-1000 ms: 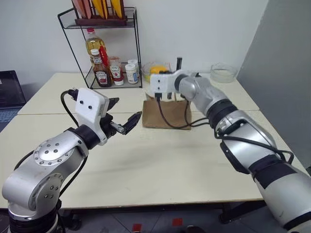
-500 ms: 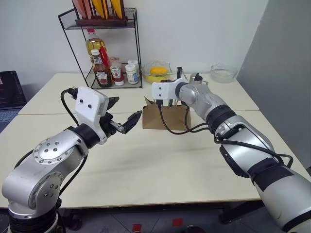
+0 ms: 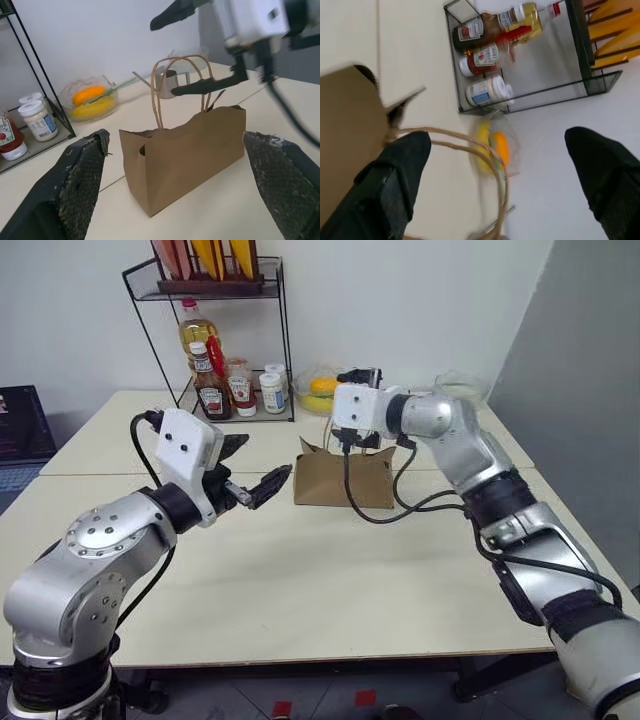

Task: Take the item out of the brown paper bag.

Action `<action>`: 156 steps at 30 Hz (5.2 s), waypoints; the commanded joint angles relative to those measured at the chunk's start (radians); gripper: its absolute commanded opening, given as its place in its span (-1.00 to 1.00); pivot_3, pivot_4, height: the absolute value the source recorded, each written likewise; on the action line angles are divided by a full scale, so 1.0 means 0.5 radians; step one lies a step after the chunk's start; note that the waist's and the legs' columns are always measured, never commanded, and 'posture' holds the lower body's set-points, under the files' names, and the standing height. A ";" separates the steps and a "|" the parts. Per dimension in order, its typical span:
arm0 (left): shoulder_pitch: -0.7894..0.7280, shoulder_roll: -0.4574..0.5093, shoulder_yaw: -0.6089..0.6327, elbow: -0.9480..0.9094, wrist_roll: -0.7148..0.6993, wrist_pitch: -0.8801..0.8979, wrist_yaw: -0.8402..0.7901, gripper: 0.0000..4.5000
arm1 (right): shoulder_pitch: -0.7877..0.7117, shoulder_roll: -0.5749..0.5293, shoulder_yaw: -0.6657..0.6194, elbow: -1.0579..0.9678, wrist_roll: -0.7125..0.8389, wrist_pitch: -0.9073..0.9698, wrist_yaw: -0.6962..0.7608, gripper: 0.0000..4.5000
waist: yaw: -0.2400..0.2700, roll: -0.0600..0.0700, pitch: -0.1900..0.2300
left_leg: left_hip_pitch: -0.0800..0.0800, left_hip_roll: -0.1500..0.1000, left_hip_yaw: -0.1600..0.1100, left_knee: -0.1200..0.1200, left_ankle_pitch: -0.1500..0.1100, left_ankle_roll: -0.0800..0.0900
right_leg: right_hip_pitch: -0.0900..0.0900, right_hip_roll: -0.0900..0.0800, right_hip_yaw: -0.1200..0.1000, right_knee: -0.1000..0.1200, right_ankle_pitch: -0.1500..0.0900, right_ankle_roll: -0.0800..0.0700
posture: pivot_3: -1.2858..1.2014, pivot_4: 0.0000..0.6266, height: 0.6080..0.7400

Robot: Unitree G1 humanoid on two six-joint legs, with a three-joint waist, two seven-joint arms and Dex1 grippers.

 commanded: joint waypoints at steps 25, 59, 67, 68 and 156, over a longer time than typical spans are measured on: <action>-1.922 -0.660 -0.789 3.725 1.280 -1.814 -0.925 1.00 | 1.186 -0.146 -0.793 -2.196 1.162 2.248 -0.195 0.98 | 0.018 -0.001 0.000 | -0.009 -0.003 -0.002 0.014 -0.001 0.002 | -0.006 0.002 -0.003 0.008 -0.002 -0.001 | 0.03 -0.52 1.00; -0.749 -0.536 -1.060 2.096 1.363 -1.503 -2.317 -0.99 | 1.461 -0.477 -0.917 -2.400 1.638 2.388 -0.433 1.00 | -0.004 -0.001 0.000 | -0.005 0.001 -0.003 0.014 -0.001 0.002 | -0.002 0.004 -0.001 0.011 -0.004 -0.001 | 0.03 -0.52 1.00; -0.516 -0.587 -1.064 1.960 1.378 -1.460 -1.937 -0.58 | 1.498 -0.583 -0.898 -2.355 1.693 2.366 -0.458 1.00 | 0.041 -0.001 -0.001 | -0.004 -0.001 -0.003 0.020 -0.001 0.003 | 0.003 0.003 -0.001 0.010 -0.004 0.000 | 0.03 -0.52 1.00; -0.486 -0.560 -1.075 1.852 1.341 -1.381 -1.979 -0.46 | 1.501 -0.597 -0.903 -2.345 1.697 2.362 -0.455 1.00 | 0.041 -0.001 -0.001 | -0.004 -0.001 -0.003 0.020 -0.001 0.003 | 0.002 0.003 -0.001 0.010 -0.004 0.000 | 0.03 -0.52 1.00; -0.533 -0.306 -1.251 1.155 0.894 -1.051 -2.155 -0.87 | 2.344 -0.920 -0.922 -2.587 2.434 2.115 -0.447 1.00 | 0.046 -0.001 -0.001 | -0.002 0.001 -0.002 0.019 -0.001 0.003 | 0.005 0.006 0.001 0.003 -0.013 0.013 | 0.03 -0.52 1.00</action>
